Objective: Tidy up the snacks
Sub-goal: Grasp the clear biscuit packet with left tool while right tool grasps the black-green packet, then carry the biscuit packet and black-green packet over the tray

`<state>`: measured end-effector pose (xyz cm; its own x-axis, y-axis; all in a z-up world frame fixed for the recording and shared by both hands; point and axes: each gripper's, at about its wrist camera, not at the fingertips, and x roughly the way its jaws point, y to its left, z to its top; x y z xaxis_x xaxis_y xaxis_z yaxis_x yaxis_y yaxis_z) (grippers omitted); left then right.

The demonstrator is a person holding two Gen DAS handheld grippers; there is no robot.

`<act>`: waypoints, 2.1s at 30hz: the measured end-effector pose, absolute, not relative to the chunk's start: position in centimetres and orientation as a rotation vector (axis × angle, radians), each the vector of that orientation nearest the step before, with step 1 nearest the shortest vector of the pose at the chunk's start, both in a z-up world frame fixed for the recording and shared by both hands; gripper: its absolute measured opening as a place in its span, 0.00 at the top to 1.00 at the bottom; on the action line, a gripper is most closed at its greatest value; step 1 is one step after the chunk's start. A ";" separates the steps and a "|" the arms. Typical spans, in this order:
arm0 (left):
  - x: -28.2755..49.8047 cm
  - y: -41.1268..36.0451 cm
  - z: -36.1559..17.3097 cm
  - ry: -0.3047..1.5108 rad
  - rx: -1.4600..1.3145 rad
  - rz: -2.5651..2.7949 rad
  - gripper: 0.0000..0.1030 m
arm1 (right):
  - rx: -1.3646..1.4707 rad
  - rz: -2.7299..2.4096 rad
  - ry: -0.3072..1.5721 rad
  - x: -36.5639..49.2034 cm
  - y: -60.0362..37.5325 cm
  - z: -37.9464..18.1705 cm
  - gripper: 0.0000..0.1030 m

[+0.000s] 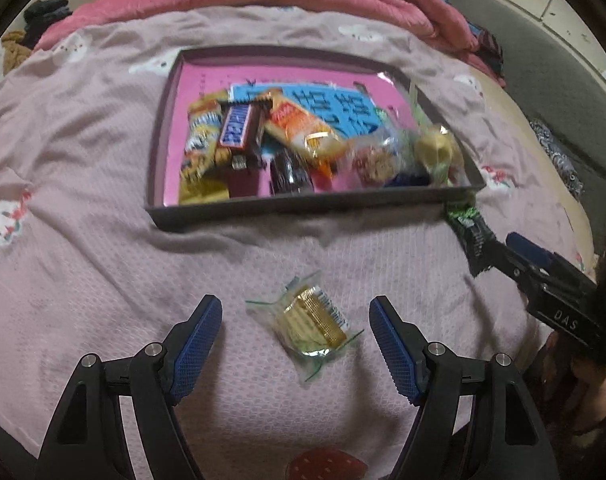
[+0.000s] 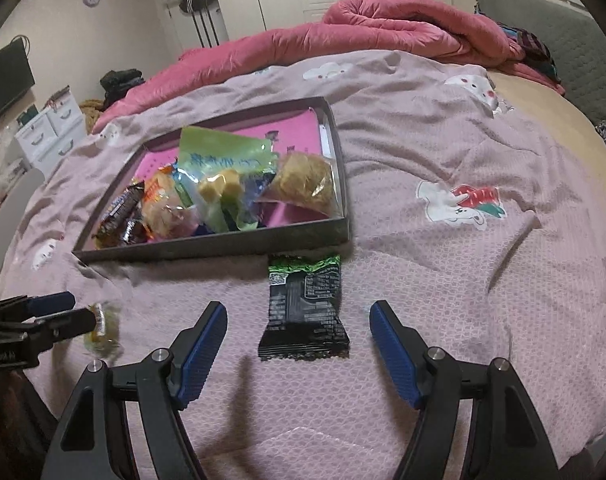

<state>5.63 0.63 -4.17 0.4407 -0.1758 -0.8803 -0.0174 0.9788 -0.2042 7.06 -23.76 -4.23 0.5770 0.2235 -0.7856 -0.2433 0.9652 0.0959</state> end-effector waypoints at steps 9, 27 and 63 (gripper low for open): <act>6.0 0.0 -6.1 1.140 -0.180 -0.083 0.25 | -0.090 0.306 0.932 8.0 -22.7 -5.8 0.47; 6.1 -0.2 -5.9 1.116 -0.199 -0.110 0.63 | -0.035 0.493 0.884 5.7 -21.1 -3.7 0.62; 11.0 2.0 1.7 0.893 -0.292 -0.078 0.63 | 0.045 0.399 0.682 9.3 -22.9 1.0 0.62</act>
<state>10.96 1.95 1.66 0.6274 -0.1881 -0.7557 -0.0542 0.9575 -0.2834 9.30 -22.88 0.97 0.7038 0.3732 -0.6045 -0.3440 0.9235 0.1696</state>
